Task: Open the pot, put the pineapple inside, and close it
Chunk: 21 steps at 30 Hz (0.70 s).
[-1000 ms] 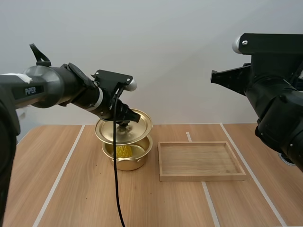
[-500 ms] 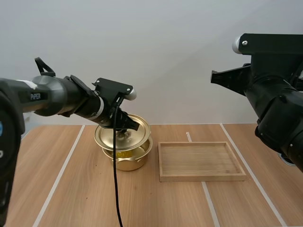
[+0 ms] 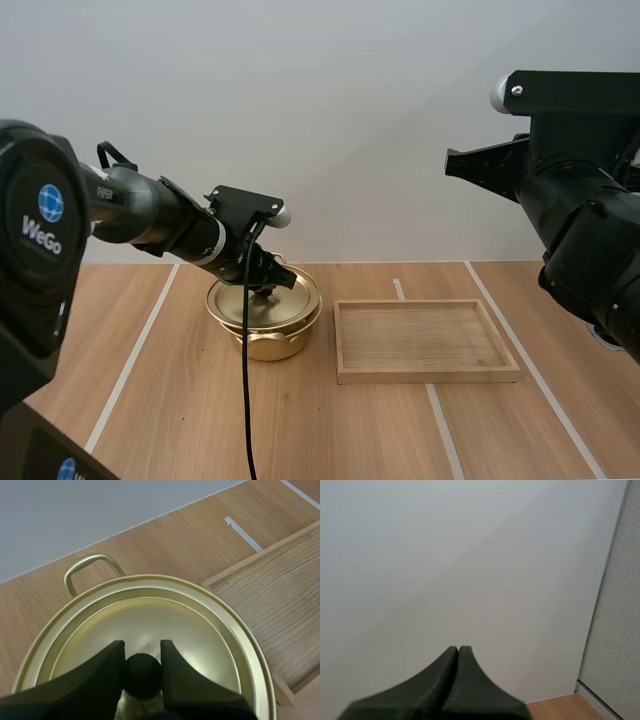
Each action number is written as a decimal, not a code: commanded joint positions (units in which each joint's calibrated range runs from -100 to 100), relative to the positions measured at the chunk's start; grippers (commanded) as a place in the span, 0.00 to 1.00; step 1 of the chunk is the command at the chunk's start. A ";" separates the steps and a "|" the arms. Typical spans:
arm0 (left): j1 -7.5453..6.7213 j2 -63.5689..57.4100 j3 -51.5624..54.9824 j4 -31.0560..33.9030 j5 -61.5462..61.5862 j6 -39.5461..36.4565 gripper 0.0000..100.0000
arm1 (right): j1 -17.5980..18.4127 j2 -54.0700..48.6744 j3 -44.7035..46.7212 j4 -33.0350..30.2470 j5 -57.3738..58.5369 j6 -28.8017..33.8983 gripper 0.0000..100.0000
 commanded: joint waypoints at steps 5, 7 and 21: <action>-0.19 1.82 -0.04 -1.28 -1.58 1.38 0.00 | -0.22 -0.58 0.03 0.00 0.39 0.00 0.00; -0.19 2.31 -0.04 -2.03 -2.26 2.02 0.00 | -0.22 -0.58 0.03 0.00 0.39 0.00 0.00; -0.19 2.87 -0.04 -8.14 -3.28 7.41 0.00 | -0.22 -0.58 0.03 0.00 0.39 0.00 0.00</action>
